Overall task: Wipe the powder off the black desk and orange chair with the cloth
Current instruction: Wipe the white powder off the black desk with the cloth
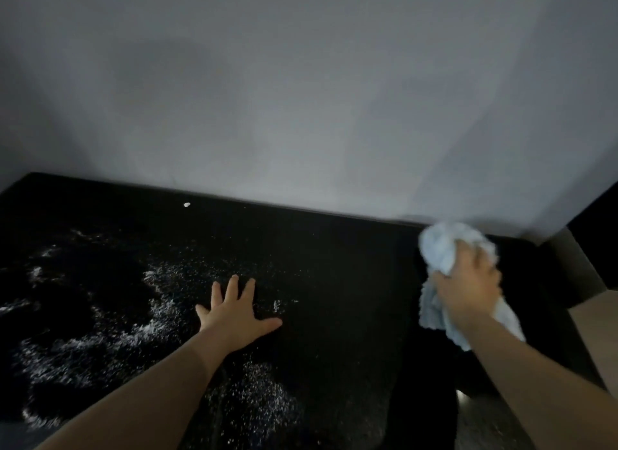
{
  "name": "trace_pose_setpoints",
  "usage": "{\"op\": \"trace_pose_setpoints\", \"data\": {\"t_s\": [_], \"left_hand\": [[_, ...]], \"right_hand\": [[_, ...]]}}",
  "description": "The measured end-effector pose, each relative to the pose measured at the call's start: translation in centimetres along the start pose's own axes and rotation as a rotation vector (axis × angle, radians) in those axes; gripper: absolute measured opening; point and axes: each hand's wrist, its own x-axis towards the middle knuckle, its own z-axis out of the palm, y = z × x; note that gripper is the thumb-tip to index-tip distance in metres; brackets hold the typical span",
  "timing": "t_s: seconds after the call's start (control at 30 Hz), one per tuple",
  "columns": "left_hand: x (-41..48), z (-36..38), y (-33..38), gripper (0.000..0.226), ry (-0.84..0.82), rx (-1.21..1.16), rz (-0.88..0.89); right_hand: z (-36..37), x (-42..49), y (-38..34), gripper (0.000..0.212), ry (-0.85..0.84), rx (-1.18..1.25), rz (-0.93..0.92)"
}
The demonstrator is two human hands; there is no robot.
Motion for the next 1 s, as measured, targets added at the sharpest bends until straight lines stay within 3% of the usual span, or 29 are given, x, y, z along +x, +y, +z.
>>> {"op": "trace_pose_setpoints", "data": {"t_s": [0.07,0.13,0.2,0.27,0.33,0.4,0.47,0.57,0.6,0.67,0.73,0.8,0.87,0.9,0.93,0.97,1.0], "left_hand": [[0.2,0.2,-0.1,0.110,0.001,0.010,0.012],[0.2,0.4,-0.4,0.114,0.014,0.010,0.020],[0.2,0.4,-0.5,0.115,0.027,0.017,0.023],[0.2,0.2,-0.5,0.115,0.026,0.025,0.034],[0.3,0.1,-0.9,0.115,0.021,0.023,0.051],[0.3,-0.1,-1.4,0.116,0.020,0.046,0.082],[0.4,-0.3,-2.1,0.117,0.015,0.074,0.115],[0.4,-0.5,-2.5,0.117,0.002,0.072,0.136],[0.4,-0.5,-2.5,0.117,0.003,0.068,0.138],[0.4,-0.5,-2.4,0.117,0.005,0.066,0.145],[0.4,-0.6,-2.5,0.117,0.005,0.066,0.155],[0.5,-0.8,-2.8,0.115,0.006,0.077,0.175],[0.6,-1.2,-3.1,0.111,0.008,0.098,0.198],[0.5,-1.4,-3.3,0.110,0.008,0.106,0.207],[0.5,-1.6,-3.5,0.109,0.006,0.108,0.213],[0.5,-1.7,-3.6,0.108,0.003,0.109,0.217],[0.5,-1.7,-3.6,0.109,-0.001,0.110,0.218]], "right_hand": [[0.6,1.6,0.2,0.071,0.017,-0.060,0.183],[1.9,1.9,-1.5,0.073,-0.018,-0.110,0.192],[3.4,1.5,-4.5,0.069,-0.083,-0.207,0.024],[4.9,-0.2,-8.1,0.056,-0.108,-0.239,-0.284],[6.2,-3.4,-11.6,0.042,-0.207,0.022,-0.514],[6.4,-6.4,-13.9,0.035,-0.420,0.343,-0.625],[6.4,-7.0,-13.7,0.033,-0.411,0.431,-0.694],[5.6,-2.9,-11.4,0.043,-0.054,0.264,-0.517],[5.4,-0.8,-10.8,0.047,-0.011,0.142,-0.414],[5.1,2.2,-10.1,0.062,-0.129,-0.068,-0.213],[5.5,2.6,-10.2,0.064,-0.198,-0.177,-0.204],[6.4,0.8,-10.8,0.055,-0.164,-0.265,-0.409],[7.1,-1.7,-12.0,0.044,-0.230,-0.121,-0.662],[6.7,-2.9,-12.9,0.042,-0.363,0.053,-0.777],[5.7,-3.9,-14.2,0.042,-0.608,0.280,-0.877],[5.5,-3.9,-14.7,0.044,-0.716,0.420,-0.990],[5.5,-3.1,-14.9,0.045,-0.690,0.504,-1.016]]}}
